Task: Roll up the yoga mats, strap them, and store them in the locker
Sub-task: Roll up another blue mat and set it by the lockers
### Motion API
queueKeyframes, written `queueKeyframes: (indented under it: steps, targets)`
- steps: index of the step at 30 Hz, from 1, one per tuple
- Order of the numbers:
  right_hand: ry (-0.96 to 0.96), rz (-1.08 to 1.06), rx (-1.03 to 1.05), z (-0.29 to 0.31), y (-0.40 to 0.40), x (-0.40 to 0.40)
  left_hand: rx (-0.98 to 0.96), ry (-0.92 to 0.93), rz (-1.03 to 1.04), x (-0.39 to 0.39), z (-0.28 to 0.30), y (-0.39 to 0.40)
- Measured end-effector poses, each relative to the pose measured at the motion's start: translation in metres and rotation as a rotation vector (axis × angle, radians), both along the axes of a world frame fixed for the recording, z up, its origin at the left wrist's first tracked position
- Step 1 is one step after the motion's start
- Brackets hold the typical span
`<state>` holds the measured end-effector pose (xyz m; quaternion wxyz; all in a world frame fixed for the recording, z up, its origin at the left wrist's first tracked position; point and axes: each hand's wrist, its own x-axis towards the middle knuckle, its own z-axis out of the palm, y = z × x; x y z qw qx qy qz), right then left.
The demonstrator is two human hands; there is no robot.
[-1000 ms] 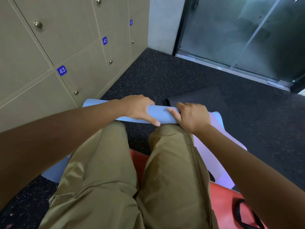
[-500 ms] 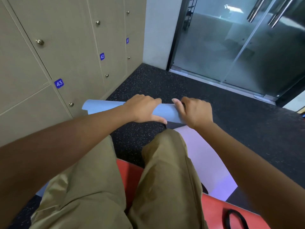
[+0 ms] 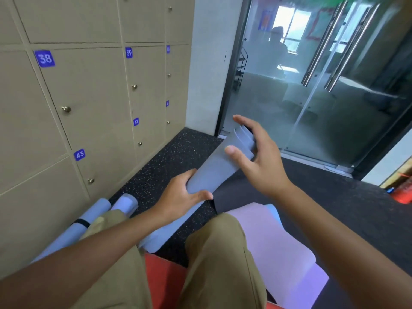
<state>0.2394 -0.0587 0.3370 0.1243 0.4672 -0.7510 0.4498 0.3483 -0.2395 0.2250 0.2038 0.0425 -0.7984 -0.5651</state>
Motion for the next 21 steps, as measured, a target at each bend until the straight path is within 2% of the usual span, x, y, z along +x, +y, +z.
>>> queueKeyframes:
  steps: [3,8,14,21]
  targets:
    - [0.082,0.096,0.061,0.003,-0.007,0.021,0.133,0.022,-0.012,0.022,-0.011,0.010]
    - [0.209,0.232,0.090,-0.002,-0.021,0.042,0.220,0.043,-0.023,0.048,-0.032,0.015]
    - [0.189,0.365,0.151,-0.026,-0.038,0.057,0.277,0.008,0.003,0.068,-0.069,0.012]
    - [0.199,0.376,0.148,-0.034,-0.048,0.057,0.324,0.008,-0.004,0.069,-0.074,0.011]
